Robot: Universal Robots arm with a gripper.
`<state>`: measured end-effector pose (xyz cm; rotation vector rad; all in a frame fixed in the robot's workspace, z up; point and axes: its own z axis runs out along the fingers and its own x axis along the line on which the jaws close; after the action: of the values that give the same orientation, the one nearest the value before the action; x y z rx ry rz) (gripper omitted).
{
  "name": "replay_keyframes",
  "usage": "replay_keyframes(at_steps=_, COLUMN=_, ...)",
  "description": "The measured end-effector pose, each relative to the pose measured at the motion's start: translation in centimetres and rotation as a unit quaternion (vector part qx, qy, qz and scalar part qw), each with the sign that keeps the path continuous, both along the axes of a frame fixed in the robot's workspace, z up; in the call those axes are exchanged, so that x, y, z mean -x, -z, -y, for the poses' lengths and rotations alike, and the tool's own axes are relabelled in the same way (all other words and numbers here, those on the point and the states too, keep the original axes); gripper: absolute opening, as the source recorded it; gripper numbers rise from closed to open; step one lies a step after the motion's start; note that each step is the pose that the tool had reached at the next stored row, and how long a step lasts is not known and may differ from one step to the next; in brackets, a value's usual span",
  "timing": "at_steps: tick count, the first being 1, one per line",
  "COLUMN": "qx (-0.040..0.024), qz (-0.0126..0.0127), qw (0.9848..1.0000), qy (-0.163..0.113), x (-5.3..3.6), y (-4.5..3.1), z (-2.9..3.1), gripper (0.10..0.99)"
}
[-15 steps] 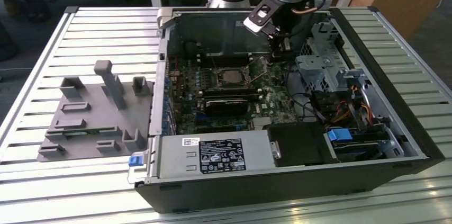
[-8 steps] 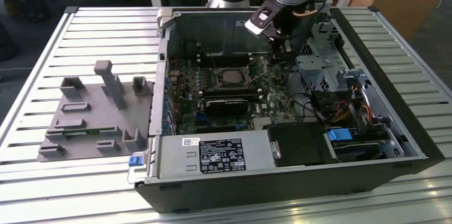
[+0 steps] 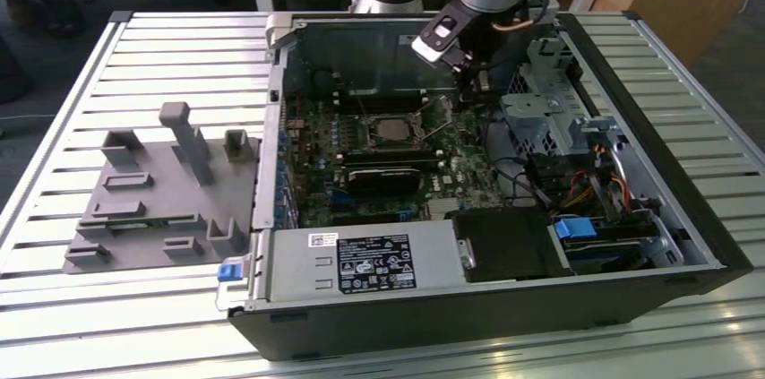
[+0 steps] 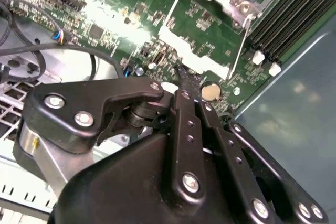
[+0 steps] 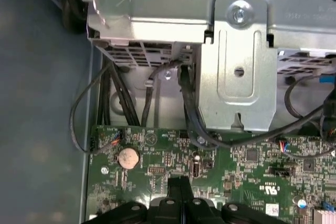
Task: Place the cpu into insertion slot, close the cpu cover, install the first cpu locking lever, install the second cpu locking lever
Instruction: 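Close the cpu cover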
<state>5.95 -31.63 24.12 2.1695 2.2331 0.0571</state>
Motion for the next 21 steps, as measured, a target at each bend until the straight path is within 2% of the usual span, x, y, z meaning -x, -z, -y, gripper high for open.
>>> replay_keyframes(at_steps=21, qx=-0.0001, qz=0.0000, qw=1.0000, qy=0.000, x=3.82, y=0.14, z=0.00, gripper=0.110)
